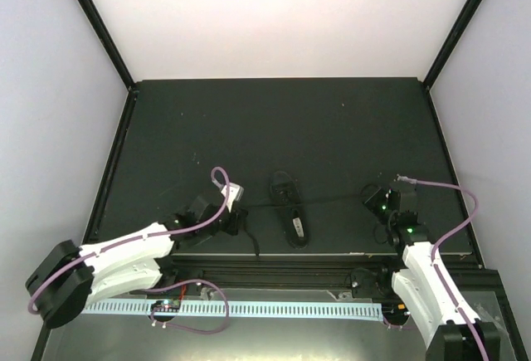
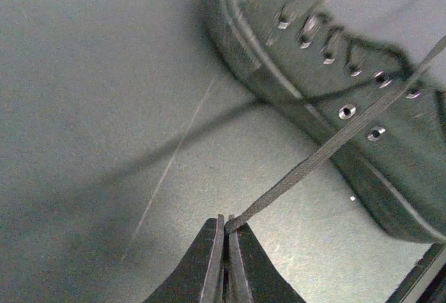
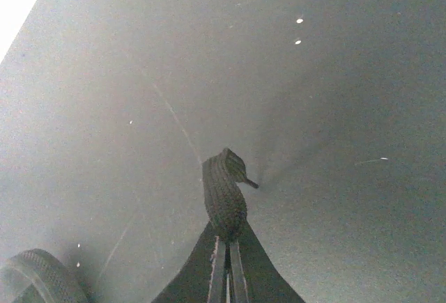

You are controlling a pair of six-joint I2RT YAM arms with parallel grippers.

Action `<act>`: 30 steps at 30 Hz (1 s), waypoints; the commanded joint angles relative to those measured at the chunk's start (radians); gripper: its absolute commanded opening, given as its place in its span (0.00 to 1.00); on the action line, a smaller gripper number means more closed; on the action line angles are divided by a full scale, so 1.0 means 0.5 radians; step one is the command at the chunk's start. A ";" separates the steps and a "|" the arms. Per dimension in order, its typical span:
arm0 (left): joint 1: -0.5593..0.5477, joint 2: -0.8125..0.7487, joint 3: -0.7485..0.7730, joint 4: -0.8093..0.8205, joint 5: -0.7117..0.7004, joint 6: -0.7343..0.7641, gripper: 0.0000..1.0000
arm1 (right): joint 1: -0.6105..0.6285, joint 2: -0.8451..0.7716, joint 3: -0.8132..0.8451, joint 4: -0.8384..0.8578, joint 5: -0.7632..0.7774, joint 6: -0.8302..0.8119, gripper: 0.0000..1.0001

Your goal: Tie the shoes

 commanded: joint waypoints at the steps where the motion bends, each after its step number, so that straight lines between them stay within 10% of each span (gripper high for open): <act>1: 0.050 0.295 0.116 0.052 0.098 0.082 0.02 | -0.086 -0.022 -0.038 -0.034 0.122 0.081 0.02; 15: 0.061 1.334 0.740 0.384 0.487 0.301 0.02 | -0.088 -0.059 -0.088 0.001 -0.094 0.092 0.02; 30: 0.178 1.512 0.873 0.448 0.605 0.393 0.01 | -0.091 -0.017 -0.138 0.112 -0.197 0.074 0.02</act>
